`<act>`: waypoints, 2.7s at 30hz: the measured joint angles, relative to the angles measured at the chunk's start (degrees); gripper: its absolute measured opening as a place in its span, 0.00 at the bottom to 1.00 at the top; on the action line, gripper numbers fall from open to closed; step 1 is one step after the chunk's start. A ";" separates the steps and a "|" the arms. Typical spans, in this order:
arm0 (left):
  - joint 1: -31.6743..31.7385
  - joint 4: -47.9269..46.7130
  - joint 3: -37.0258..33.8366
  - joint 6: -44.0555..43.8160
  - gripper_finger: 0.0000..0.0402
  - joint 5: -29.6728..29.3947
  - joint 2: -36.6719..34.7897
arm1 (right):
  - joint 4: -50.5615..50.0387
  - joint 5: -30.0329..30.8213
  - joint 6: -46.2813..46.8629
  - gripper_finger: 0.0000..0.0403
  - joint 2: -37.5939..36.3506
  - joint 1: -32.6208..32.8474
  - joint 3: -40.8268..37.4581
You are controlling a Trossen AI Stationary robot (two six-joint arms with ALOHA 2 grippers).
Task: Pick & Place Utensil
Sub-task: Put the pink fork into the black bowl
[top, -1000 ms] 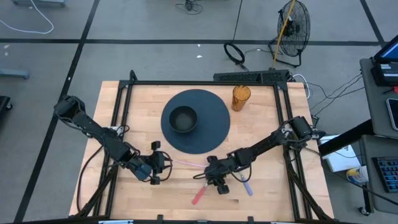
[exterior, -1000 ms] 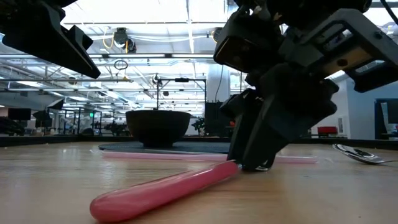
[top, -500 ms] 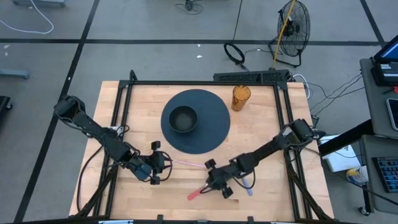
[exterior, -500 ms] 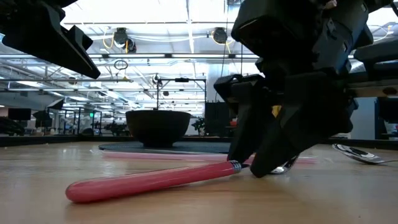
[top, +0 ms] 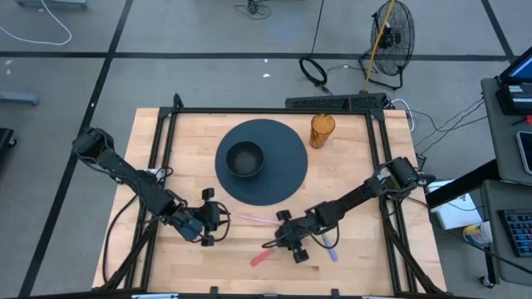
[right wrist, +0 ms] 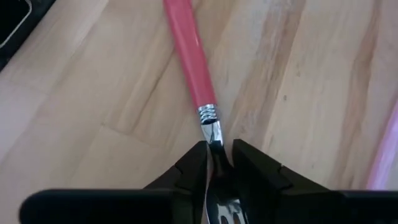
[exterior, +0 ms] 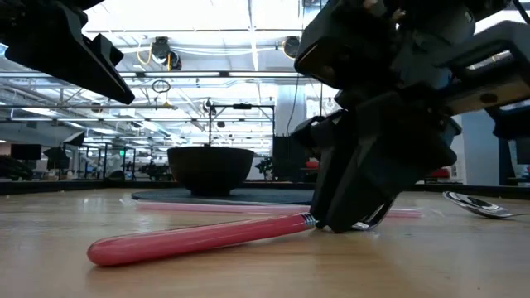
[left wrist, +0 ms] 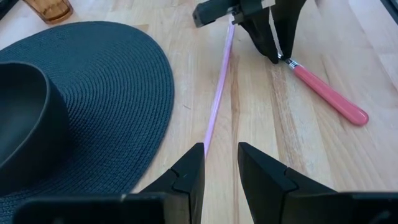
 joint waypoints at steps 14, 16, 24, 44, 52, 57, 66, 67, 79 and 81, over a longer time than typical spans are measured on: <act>-0.02 -0.04 0.00 -0.35 0.25 0.03 0.00 | 2.19 -0.45 -2.93 0.43 -0.25 0.66 1.10; -0.02 -0.04 0.00 -0.33 0.25 0.03 0.00 | 2.32 -0.48 -3.15 0.46 -0.07 0.66 1.48; -0.02 -0.03 0.00 -0.72 0.25 0.03 0.00 | 2.04 -0.58 -3.74 0.45 0.28 0.65 1.97; -0.02 0.01 0.00 -0.69 0.25 -0.06 0.00 | 5.62 -1.72 -3.52 0.13 4.13 -0.29 2.12; -0.02 -0.02 0.00 -0.64 0.25 -0.07 0.00 | 6.97 -2.04 -3.59 0.08 4.16 -1.26 2.03; -0.02 -0.02 0.00 -0.20 0.25 -1.09 0.00 | 9.93 -1.63 -3.95 0.09 4.32 -2.08 1.91; 0.00 -0.06 0.00 1.03 0.25 -3.34 0.00 | 11.86 2.22 -7.25 0.09 4.34 -4.16 5.96; -0.02 -0.08 0.00 1.03 0.25 -3.69 0.00 | 11.83 2.59 -7.30 0.10 4.33 -4.76 6.26; -0.02 -0.02 0.00 1.25 0.25 -4.06 0.00 | 12.67 2.18 -6.65 0.11 4.33 -9.53 6.78; 0.00 -0.02 0.00 1.25 0.25 -4.06 0.00 | 13.45 0.05 -5.43 0.12 5.51 -10.12 6.89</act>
